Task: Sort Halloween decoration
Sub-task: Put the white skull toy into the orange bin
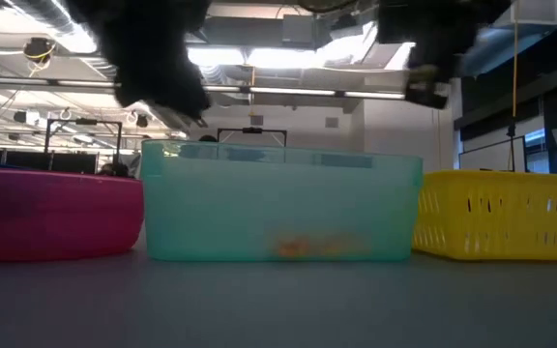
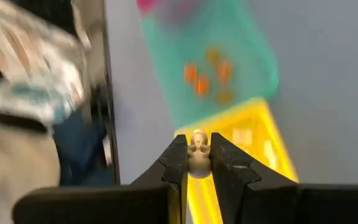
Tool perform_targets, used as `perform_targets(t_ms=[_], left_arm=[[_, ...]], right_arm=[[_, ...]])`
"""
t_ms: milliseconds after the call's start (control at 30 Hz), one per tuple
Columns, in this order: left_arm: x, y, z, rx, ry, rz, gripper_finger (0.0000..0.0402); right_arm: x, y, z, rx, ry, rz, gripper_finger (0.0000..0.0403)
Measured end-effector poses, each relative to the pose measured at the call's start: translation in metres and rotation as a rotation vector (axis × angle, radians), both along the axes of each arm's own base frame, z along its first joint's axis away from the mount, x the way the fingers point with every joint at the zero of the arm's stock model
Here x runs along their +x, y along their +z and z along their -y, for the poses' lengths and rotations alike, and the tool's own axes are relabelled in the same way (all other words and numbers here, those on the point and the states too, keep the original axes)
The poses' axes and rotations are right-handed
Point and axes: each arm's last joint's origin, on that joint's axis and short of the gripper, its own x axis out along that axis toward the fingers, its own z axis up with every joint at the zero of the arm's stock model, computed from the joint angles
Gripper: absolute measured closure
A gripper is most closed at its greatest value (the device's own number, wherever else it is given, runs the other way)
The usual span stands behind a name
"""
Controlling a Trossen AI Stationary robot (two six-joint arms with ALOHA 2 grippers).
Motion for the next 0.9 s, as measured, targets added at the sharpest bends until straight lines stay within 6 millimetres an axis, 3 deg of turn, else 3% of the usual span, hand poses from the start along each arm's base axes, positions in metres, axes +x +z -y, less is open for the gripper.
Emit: perform_targets(t_ms=[233,500,700,900], left_arm=[[0.015,0.009,-0.015,0.082,-0.022,0.111,0.0293],[0.02,0.012,-0.026,0.111,-0.012,0.14,0.0293],[0.021,0.012,-0.027,0.112,-0.011,0.14,0.0293],[0.021,0.012,-0.028,0.129,0.009,0.144,0.0293]], right_arm=[[-0.028,-0.012,-0.049,-0.108,0.161,-0.233,0.035],[-0.061,-0.02,-0.101,-0.299,0.164,-0.373,0.035],[-0.09,-0.024,-0.117,-0.461,0.064,-0.488,0.0348],[-0.101,-0.024,-0.126,-0.502,0.086,-0.491,0.0338]])
